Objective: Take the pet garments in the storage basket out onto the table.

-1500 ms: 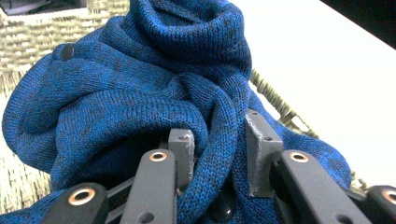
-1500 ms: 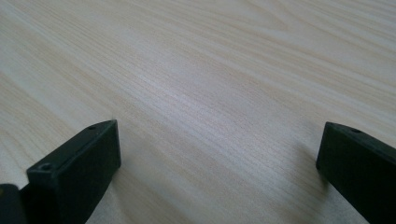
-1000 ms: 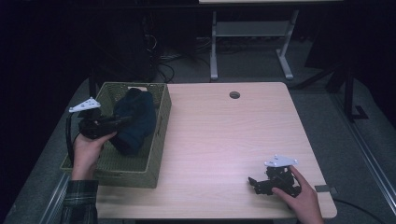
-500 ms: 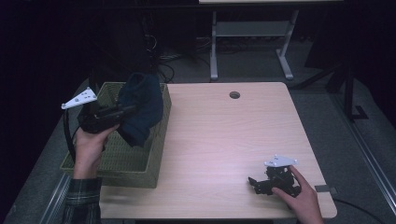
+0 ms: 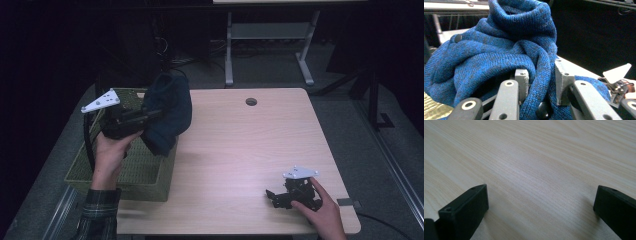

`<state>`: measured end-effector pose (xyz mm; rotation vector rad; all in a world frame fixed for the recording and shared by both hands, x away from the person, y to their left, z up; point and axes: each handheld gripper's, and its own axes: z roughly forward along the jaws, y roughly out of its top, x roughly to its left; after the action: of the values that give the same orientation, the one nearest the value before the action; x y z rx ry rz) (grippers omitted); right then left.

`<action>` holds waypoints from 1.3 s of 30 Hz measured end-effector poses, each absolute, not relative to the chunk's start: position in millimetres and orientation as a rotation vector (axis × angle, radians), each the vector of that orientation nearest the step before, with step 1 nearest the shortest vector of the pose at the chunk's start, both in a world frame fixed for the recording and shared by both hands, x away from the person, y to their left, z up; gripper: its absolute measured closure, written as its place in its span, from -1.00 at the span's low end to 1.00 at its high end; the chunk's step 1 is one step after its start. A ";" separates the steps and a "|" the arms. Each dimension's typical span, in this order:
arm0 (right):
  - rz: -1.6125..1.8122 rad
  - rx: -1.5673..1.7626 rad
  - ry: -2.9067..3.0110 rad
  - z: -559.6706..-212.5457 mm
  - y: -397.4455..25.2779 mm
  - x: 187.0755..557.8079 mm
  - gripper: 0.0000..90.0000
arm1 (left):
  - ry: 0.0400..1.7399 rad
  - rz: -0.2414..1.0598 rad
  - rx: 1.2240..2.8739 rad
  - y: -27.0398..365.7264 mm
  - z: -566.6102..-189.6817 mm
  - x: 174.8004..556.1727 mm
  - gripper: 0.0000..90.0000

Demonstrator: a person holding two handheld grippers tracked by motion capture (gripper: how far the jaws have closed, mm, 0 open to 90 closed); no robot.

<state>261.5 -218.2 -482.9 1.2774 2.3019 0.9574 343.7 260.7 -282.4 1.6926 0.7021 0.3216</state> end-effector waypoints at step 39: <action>0.957 1.276 2.302 -482.8 -218.3 261.5 -1.00 | 0.519 0.186 1.813 127.2 -311.6 364.8 0.53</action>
<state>261.5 -218.3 -482.8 1.2762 2.3018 0.9567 364.8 127.2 -311.6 1.8133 0.5193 0.1857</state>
